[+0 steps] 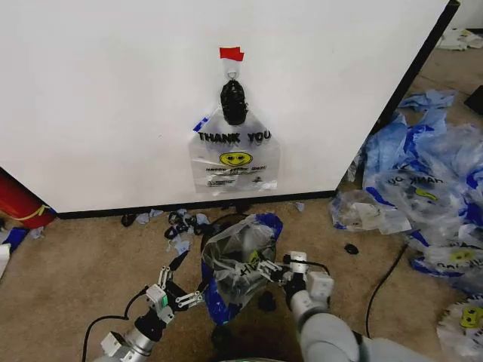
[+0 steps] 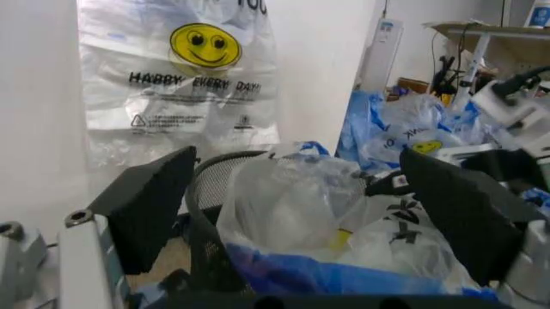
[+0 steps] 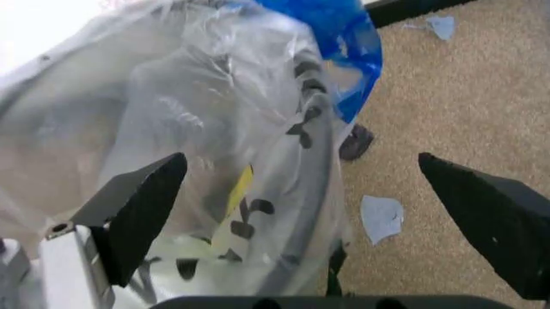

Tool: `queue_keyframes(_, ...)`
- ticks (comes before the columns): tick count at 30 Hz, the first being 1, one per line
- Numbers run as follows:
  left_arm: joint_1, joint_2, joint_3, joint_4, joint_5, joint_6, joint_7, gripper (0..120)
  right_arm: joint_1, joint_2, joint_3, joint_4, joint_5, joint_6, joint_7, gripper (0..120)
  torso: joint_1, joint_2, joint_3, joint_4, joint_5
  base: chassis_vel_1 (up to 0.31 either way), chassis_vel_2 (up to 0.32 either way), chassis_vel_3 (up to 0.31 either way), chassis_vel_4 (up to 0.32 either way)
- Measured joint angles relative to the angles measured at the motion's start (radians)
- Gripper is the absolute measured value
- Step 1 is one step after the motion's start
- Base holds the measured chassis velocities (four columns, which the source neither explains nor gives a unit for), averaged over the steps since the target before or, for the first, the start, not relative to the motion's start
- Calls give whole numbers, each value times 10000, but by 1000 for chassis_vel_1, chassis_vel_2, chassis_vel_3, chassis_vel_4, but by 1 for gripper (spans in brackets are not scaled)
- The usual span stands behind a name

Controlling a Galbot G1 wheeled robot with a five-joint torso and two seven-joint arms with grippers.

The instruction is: Pick up the garbage bag from the wall and place it over the trash bin.

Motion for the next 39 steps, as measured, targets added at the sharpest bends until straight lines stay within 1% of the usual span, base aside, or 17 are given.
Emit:
queue_keyframes(3, 38, -29, -36, 40, 18, -43, 12, 94, 176, 277, -140, -174, -14, -141, 234, 98, 0, 0, 0, 0, 1, 0, 0, 0, 0)
queue_keyframes(7, 15, -48, -40, 82, 25, -63, 21, 94, 213, 336, -232, -201, -114, -221, 413, 95, 0, 0, 0, -1, 1, 0, 0, 0, 0)
queue_keyframes(10, -51, -63, -1, 138, 32, -66, 27, 93, 114, 261, -248, -198, -321, -231, 474, 84, 0, 0, 0, -2, 0, 0, 0, 0, 0)
queue_keyframes(11, -60, -65, 4, 145, 33, -66, 27, 93, 99, 251, -245, -198, -341, -231, 478, 83, 0, 0, 0, -2, 1, 0, 0, 0, 0)
queue_keyframes(13, -140, -75, 60, 201, 36, -68, 28, 93, -27, 163, -201, -198, -490, -227, 478, 69, 0, 0, 0, -3, 1, 0, 0, 0, 0)
queue_keyframes(14, -140, -75, 60, 201, 36, -68, 28, 93, -27, 163, -201, -198, -490, -227, 478, 69, 0, 0, 0, -3, 1, 0, 0, 0, 0)
queue_keyframes(18, -170, -82, 105, 215, 41, -68, 27, 93, -77, 193, -146, -340, -567, -188, 408, 52, 0, 0, 0, -2, 1, 0, 0, 0, 0)
queue_keyframes(20, -170, -82, 106, 221, 42, -68, 26, 93, -77, 215, -139, -383, -582, -179, 383, 51, 0, 0, 0, -2, 2, 0, 0, 0, 0)
queue_keyframes(23, -166, -82, 108, 239, 42, -83, 22, 93, -19, 332, -130, -565, -610, -148, 289, 39, 0, 0, 0, -2, 2, 0, 0, 0, 0)
queue_keyframes(24, -165, -83, 108, 244, 42, -92, 21, 93, -3, 352, -133, -594, -613, -148, 281, 37, 0, 0, 0, -1, 1, 0, 0, 0, 0)
queue_keyframes(25, -163, -84, 106, 252, 43, -108, 21, 93, 32, 400, -152, -645, -625, -145, 261, 32, 0, 0, 0, -2, 1, 0, 0, 0, 0)
queue_keyframes(26, -163, -84, 106, 252, 43, -108, 21, 93, 32, 400, -152, -645, -625, -145, 261, 32, 0, 0, 0, -2, 1, 0, 0, 0, 0)
queue_keyframes(30, -165, -80, 102, 263, 42, -143, 20, 93, 129, 529, -244, -764, -641, -142, 234, 18, 0, 0, 0, -1, 1, 0, 0, 0, 0)
queue_keyframes(33, -181, -56, 59, 249, 22, -162, 15, 93, 218, 620, -340, -877, -697, -140, 231, 4, 0, 0, 0, -2, 1, 0, 0, 0, 0)
queue_keyframes(36, -181, -38, 41, 212, 4, -164, 14, 93, 244, 644, -380, -918, -738, -130, 212, 1, 0, 0, -1, 0, 3, 0, 0, 0, 0)
queue_keyframes(39, -189, -19, 34, 119, -11, -162, -5, 93, 254, 659, -419, -959, -833, -89, 212, 1, 0, 0, -1, -2, 1, 0, 0, 0, 0)
